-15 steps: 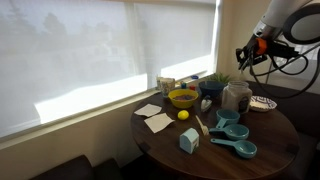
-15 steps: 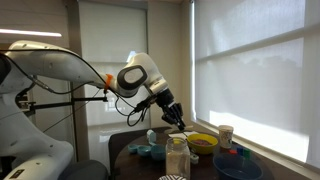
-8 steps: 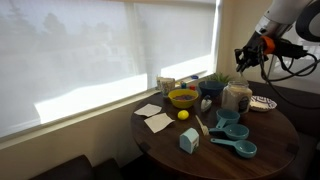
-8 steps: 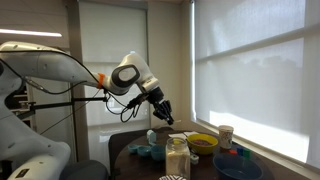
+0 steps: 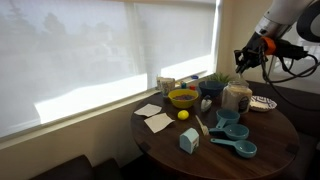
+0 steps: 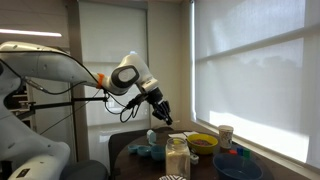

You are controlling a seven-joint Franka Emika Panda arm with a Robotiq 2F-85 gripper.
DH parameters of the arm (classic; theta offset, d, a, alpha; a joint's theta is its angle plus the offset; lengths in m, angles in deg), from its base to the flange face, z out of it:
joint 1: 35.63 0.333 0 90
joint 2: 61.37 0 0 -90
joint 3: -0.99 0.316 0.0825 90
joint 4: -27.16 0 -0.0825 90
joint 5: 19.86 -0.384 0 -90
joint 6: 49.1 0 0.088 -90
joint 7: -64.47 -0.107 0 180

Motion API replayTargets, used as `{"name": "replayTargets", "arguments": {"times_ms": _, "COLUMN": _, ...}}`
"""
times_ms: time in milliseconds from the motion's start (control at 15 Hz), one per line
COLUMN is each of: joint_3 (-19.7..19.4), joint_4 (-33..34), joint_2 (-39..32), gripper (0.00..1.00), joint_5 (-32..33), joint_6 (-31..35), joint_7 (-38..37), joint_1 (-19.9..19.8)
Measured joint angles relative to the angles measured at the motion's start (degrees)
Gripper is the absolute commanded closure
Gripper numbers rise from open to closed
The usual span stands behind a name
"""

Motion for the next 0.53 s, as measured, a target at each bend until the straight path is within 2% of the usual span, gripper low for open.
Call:
{"name": "replayTargets", "arguments": {"times_ms": 67, "joint_3": 0.0, "joint_4": 0.0, "joint_2": 0.0, "gripper": 0.87, "joint_5": 0.0, "joint_6": 0.0, "joint_7": 0.0, "joint_1": 0.0}}
{"name": "replayTargets", "arguments": {"times_ms": 133, "joint_3": 0.0, "joint_4": 0.0, "joint_2": 0.0, "gripper": 0.97, "joint_5": 0.0, "joint_6": 0.0, "joint_7": 0.0, "joint_1": 0.0}}
{"name": "replayTargets", "arguments": {"times_ms": 333, "joint_3": 0.2, "joint_4": -0.1, "joint_2": -0.1, "gripper": 0.97, "joint_5": 0.2, "joint_6": 0.0, "joint_7": 0.0, "joint_1": -0.1}}
{"name": "replayTargets", "arguments": {"times_ms": 533, "joint_3": 2.4, "joint_4": -0.5, "joint_2": -1.0, "gripper": 0.97, "joint_5": 1.4, "joint_6": 0.0, "joint_7": 0.0, "joint_1": -0.3}}
